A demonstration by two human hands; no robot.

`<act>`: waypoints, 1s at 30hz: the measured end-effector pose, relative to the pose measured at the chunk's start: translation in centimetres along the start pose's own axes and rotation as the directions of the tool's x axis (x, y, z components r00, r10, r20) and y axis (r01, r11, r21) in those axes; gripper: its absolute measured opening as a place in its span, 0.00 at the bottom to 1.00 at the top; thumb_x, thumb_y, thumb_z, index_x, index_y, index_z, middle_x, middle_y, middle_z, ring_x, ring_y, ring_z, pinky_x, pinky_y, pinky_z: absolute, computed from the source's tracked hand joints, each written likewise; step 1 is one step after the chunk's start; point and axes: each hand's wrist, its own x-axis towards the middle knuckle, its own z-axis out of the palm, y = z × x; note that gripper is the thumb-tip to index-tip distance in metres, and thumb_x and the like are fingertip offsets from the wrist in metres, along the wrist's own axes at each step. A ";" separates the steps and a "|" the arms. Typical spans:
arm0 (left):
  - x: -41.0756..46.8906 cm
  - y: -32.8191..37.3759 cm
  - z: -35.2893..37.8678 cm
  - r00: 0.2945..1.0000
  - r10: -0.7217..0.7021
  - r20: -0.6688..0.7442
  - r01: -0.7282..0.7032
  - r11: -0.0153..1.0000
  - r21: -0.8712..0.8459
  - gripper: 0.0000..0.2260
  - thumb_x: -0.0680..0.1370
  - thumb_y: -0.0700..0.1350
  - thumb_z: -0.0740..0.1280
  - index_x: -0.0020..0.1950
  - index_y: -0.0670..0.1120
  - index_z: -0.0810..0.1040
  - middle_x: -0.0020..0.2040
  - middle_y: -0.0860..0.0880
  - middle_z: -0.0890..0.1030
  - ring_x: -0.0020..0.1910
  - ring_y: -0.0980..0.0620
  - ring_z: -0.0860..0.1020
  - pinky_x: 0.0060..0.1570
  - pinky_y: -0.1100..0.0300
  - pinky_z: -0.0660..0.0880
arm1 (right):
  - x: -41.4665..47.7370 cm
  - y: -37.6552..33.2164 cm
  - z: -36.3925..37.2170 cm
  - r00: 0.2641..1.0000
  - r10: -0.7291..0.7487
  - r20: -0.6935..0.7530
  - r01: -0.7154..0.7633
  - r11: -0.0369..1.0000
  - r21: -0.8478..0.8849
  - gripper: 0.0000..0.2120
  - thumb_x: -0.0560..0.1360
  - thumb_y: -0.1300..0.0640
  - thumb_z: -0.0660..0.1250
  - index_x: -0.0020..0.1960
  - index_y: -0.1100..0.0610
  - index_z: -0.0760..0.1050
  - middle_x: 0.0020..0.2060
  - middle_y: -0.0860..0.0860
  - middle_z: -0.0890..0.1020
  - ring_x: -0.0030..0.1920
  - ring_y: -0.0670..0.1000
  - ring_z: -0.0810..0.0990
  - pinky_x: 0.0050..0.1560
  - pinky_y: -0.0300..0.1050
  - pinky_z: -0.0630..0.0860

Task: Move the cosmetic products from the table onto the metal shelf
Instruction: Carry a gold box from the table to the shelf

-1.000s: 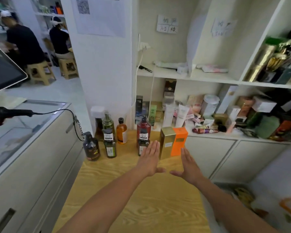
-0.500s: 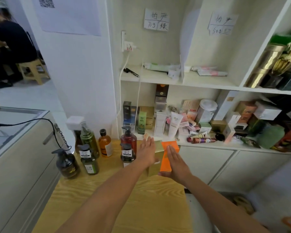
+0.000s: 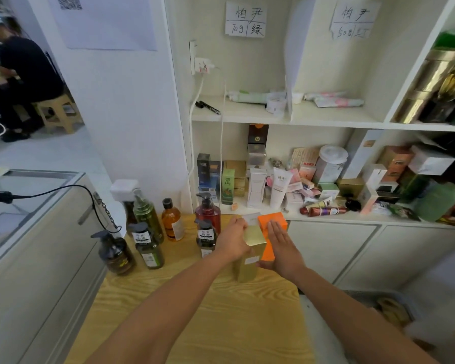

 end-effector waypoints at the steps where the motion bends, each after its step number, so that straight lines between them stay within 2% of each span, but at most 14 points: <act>1: -0.3 -0.3 -0.3 1.000 0.000 0.010 0.001 0.998 -0.056 0.30 0.63 0.45 0.80 0.62 0.45 0.73 0.60 0.49 0.74 0.57 0.47 0.75 0.55 0.54 0.74 | -0.2 -0.2 0.1 1.000 0.011 -0.004 -0.011 0.999 0.033 0.56 0.68 0.35 0.68 0.76 0.59 0.35 0.77 0.52 0.39 0.76 0.51 0.37 0.76 0.44 0.42; 3: -0.9 -0.9 -0.9 0.999 0.008 0.034 -0.003 0.987 -0.158 0.30 0.62 0.44 0.81 0.62 0.44 0.76 0.59 0.49 0.75 0.58 0.49 0.75 0.54 0.58 0.73 | -0.8 -0.5 0.5 0.999 0.045 0.012 -0.046 0.992 0.120 0.58 0.66 0.36 0.70 0.76 0.59 0.35 0.77 0.51 0.39 0.76 0.50 0.37 0.77 0.46 0.45; 7: -2.6 -2.1 -2.6 0.993 0.036 0.116 0.011 0.924 -0.382 0.30 0.63 0.39 0.80 0.64 0.44 0.77 0.60 0.48 0.77 0.55 0.53 0.74 0.46 0.68 0.72 | -2.9 -1.6 1.2 0.986 0.160 0.042 -0.165 0.927 0.337 0.62 0.61 0.36 0.74 0.77 0.55 0.36 0.77 0.50 0.42 0.77 0.51 0.42 0.76 0.52 0.51; 10: -4.0 -2.4 -4.2 0.983 0.097 0.153 -0.012 0.876 -0.482 0.28 0.62 0.38 0.80 0.61 0.47 0.80 0.59 0.49 0.79 0.59 0.49 0.76 0.58 0.56 0.74 | -5.5 -3.1 1.8 0.964 0.231 0.131 -0.266 0.827 0.495 0.65 0.56 0.35 0.76 0.77 0.53 0.39 0.77 0.49 0.48 0.77 0.52 0.50 0.75 0.52 0.54; 12: -5.1 -2.3 -5.1 0.973 0.133 0.186 -0.003 0.821 -0.571 0.26 0.63 0.38 0.80 0.60 0.48 0.80 0.59 0.49 0.79 0.59 0.49 0.77 0.60 0.51 0.75 | -7.8 -4.4 2.6 0.937 0.255 0.240 -0.350 0.706 0.616 0.66 0.50 0.34 0.77 0.78 0.51 0.46 0.76 0.48 0.57 0.75 0.51 0.56 0.74 0.53 0.58; 13: -5.8 -2.1 -5.4 0.968 0.151 0.203 0.006 0.788 -0.616 0.25 0.64 0.38 0.79 0.60 0.48 0.80 0.59 0.48 0.79 0.58 0.49 0.77 0.60 0.50 0.76 | -9.0 -5.0 3.2 0.922 0.268 0.280 -0.388 0.627 0.676 0.60 0.53 0.37 0.79 0.77 0.50 0.54 0.74 0.48 0.63 0.74 0.51 0.61 0.72 0.53 0.61; 15: -7.1 -1.5 -5.7 0.957 0.189 0.221 0.010 0.737 -0.675 0.25 0.65 0.37 0.79 0.60 0.49 0.80 0.60 0.47 0.79 0.58 0.49 0.78 0.59 0.50 0.77 | -11.6 -6.6 3.8 0.906 0.289 0.308 -0.413 0.446 0.794 0.36 0.63 0.54 0.79 0.68 0.50 0.69 0.64 0.47 0.76 0.66 0.49 0.72 0.68 0.51 0.68; 16: -7.8 -1.3 -5.5 0.951 0.210 0.229 0.008 0.719 -0.695 0.25 0.66 0.37 0.78 0.61 0.49 0.79 0.62 0.46 0.79 0.58 0.50 0.77 0.58 0.51 0.77 | -12.9 -7.3 4.0 0.903 0.305 0.302 -0.404 0.369 0.837 0.28 0.65 0.59 0.78 0.63 0.51 0.74 0.59 0.48 0.79 0.62 0.49 0.76 0.64 0.49 0.72; 19: -10.3 0.0 -4.0 0.924 0.277 0.264 0.012 0.669 -0.743 0.32 0.69 0.41 0.76 0.71 0.48 0.69 0.67 0.49 0.73 0.60 0.52 0.75 0.56 0.57 0.76 | -17.3 -8.9 4.1 0.879 0.416 0.233 -0.346 0.220 0.912 0.21 0.67 0.64 0.75 0.58 0.54 0.76 0.55 0.51 0.82 0.54 0.47 0.80 0.53 0.39 0.76; 21: -12.5 1.0 -2.1 0.869 0.346 0.352 0.008 0.704 -0.711 0.37 0.70 0.43 0.76 0.75 0.48 0.62 0.68 0.49 0.71 0.62 0.52 0.73 0.60 0.58 0.73 | -20.5 -9.5 4.3 0.843 0.489 0.224 -0.331 0.142 0.933 0.23 0.67 0.64 0.75 0.59 0.54 0.76 0.57 0.52 0.81 0.57 0.49 0.79 0.58 0.44 0.75; 23: -15.2 2.0 0.4 0.768 0.434 0.471 -0.039 0.765 -0.642 0.37 0.70 0.39 0.75 0.75 0.44 0.60 0.67 0.45 0.74 0.56 0.54 0.77 0.53 0.65 0.74 | -23.9 -9.8 4.2 0.801 0.557 0.219 -0.329 0.105 0.938 0.22 0.67 0.64 0.75 0.59 0.51 0.76 0.56 0.51 0.81 0.58 0.49 0.78 0.63 0.49 0.72; 25: -17.9 3.2 3.0 0.672 0.468 0.574 -0.074 0.813 -0.577 0.37 0.69 0.38 0.76 0.73 0.44 0.61 0.65 0.44 0.75 0.54 0.53 0.77 0.51 0.63 0.75 | -27.7 -10.0 3.6 0.761 0.615 0.206 -0.328 0.091 0.940 0.20 0.68 0.65 0.73 0.56 0.49 0.76 0.54 0.48 0.81 0.57 0.48 0.78 0.63 0.47 0.72; 28: -21.5 5.6 6.2 0.575 0.474 0.666 -0.064 0.838 -0.542 0.32 0.70 0.41 0.76 0.70 0.47 0.66 0.62 0.47 0.79 0.55 0.51 0.78 0.50 0.57 0.75 | -33.6 -10.1 3.2 0.667 0.721 0.189 -0.335 0.063 0.940 0.18 0.69 0.64 0.72 0.55 0.48 0.76 0.52 0.46 0.81 0.58 0.48 0.77 0.58 0.41 0.73; 30: -23.9 7.7 7.8 0.497 0.507 0.704 -0.104 0.841 -0.532 0.27 0.71 0.43 0.76 0.67 0.48 0.70 0.60 0.47 0.80 0.54 0.51 0.79 0.52 0.55 0.76 | -37.7 -10.4 3.6 0.598 0.783 0.170 -0.321 0.040 0.946 0.18 0.68 0.63 0.74 0.55 0.49 0.77 0.54 0.49 0.82 0.58 0.50 0.78 0.60 0.44 0.74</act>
